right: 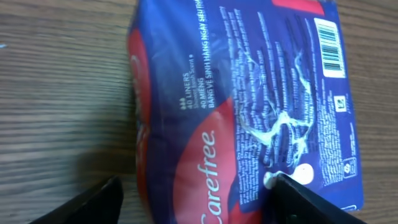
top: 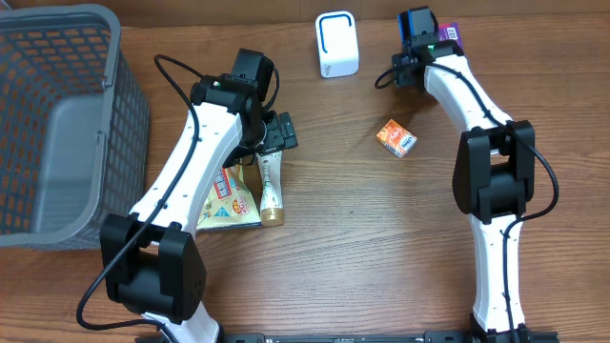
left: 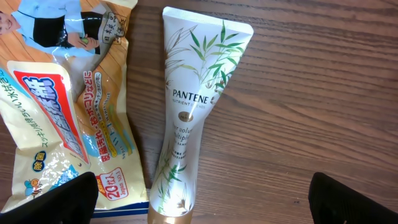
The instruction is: Scan the item barcode
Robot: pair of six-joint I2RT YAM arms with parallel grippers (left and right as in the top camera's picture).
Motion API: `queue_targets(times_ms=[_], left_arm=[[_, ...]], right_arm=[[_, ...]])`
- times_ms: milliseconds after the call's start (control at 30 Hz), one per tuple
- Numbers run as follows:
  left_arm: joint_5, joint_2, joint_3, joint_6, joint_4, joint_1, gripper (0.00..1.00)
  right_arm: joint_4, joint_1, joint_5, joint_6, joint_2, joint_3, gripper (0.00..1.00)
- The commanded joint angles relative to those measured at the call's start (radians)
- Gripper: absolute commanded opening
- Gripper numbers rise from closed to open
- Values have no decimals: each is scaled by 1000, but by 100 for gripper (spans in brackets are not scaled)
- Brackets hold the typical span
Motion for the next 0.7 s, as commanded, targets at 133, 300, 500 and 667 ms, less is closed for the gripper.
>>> queue_targets(times_ms=[133,300,500,667], left_arm=[[1,2,-5,20,0,-6,100],[2,2,-5,20,0,-6,100],[2,2,-5,20,0,-7,100],[1,2,-5,20,0,-5,100]], right_arm=[[-30,-8,29,72,-32,-18,11],[-108,-10,42,161,-51,44,4],[-295,-60,-289,240,-137,244,4],[-332,-145,-829,270,-166,365,4]])
